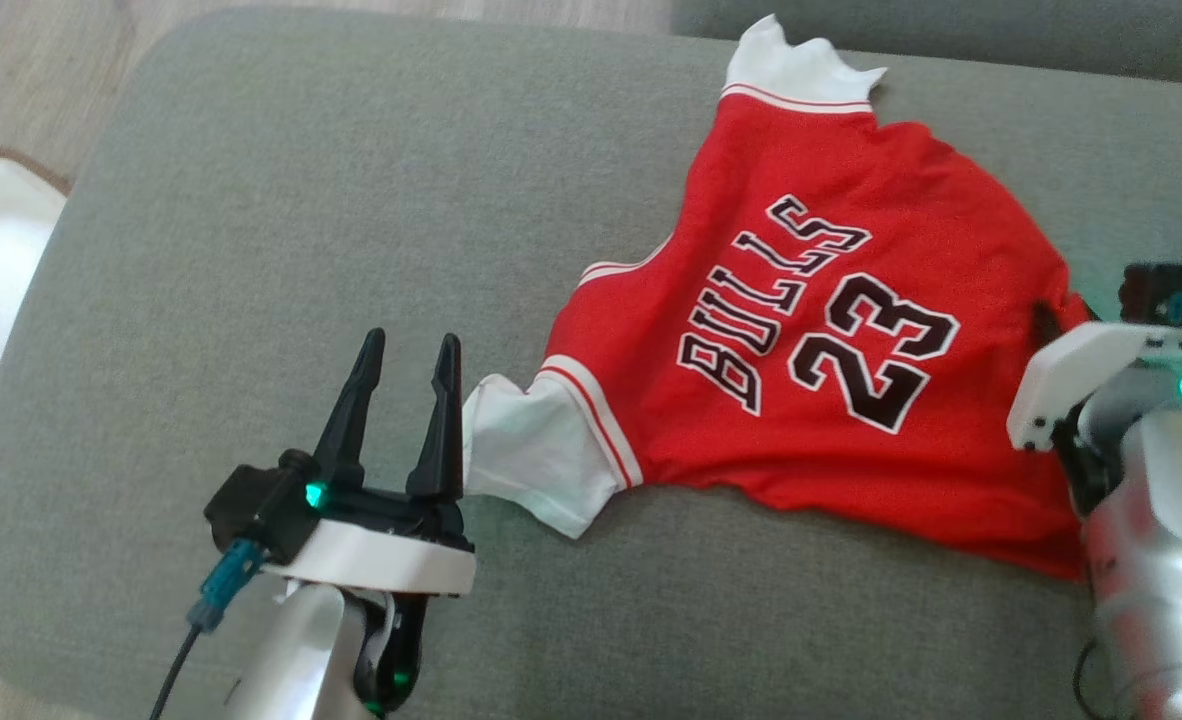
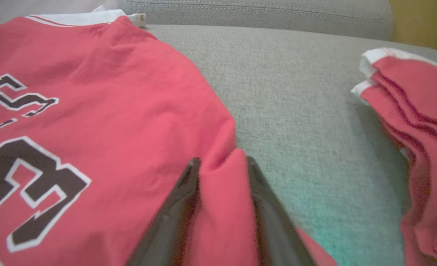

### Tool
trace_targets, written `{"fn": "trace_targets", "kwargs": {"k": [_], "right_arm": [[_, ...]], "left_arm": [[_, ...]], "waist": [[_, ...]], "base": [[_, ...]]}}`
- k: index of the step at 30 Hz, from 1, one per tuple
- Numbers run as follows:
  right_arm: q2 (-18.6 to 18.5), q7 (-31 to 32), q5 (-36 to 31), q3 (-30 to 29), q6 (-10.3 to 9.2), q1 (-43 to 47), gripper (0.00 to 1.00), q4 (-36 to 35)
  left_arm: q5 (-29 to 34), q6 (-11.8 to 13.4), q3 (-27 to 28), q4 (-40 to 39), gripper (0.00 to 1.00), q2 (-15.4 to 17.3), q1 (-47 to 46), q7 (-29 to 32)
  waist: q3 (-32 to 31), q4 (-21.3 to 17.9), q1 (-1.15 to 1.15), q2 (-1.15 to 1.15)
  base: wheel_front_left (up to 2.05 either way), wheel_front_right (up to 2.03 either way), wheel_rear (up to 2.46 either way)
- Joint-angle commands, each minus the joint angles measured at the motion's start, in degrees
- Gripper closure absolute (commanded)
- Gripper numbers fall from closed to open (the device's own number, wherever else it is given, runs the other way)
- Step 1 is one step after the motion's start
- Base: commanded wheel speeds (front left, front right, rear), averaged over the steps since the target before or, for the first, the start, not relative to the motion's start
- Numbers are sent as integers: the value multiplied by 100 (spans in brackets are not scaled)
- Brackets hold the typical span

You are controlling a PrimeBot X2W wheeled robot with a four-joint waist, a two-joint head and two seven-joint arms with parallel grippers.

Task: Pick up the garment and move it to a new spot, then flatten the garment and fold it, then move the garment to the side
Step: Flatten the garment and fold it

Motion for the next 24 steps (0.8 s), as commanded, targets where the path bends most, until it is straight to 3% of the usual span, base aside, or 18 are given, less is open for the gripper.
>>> {"fn": "trace_targets", "kwargs": {"k": [1, 17, 18, 19, 24], "right_arm": [[-61, -65, -36, 115, 37, -307, 100, -148], [-1123, -612, -1618, -41, 37, -2145, 100, 151], [-1114, -616, -1665, -49, 37, -2224, 45, 257], [-1131, -576, -1721, -93, 37, -2289, 0, 361], [-1035, -723, -1964, -218, 37, -2422, 0, 710]], "left_arm": [[-56, -29, 171, -161, 0, 36, -244, -54], [-225, -33, -14, -164, 0, 36, -479, -54], [-235, -33, -21, -165, 0, 36, -491, -54], [-243, -33, -28, -167, 0, 36, -501, -54], [-259, -34, 4, -162, 0, 36, -525, -54]], "waist": [[67, 66, -1, 0], [429, 517, -1, 0], [451, 541, -1, 0], [478, 564, -1, 0], [511, 582, -1, 0]], "base": [[0, 0, 0], [0, 0, 0], [0, 0, 0], [0, 0, 0], [0, 0, 0]]}}
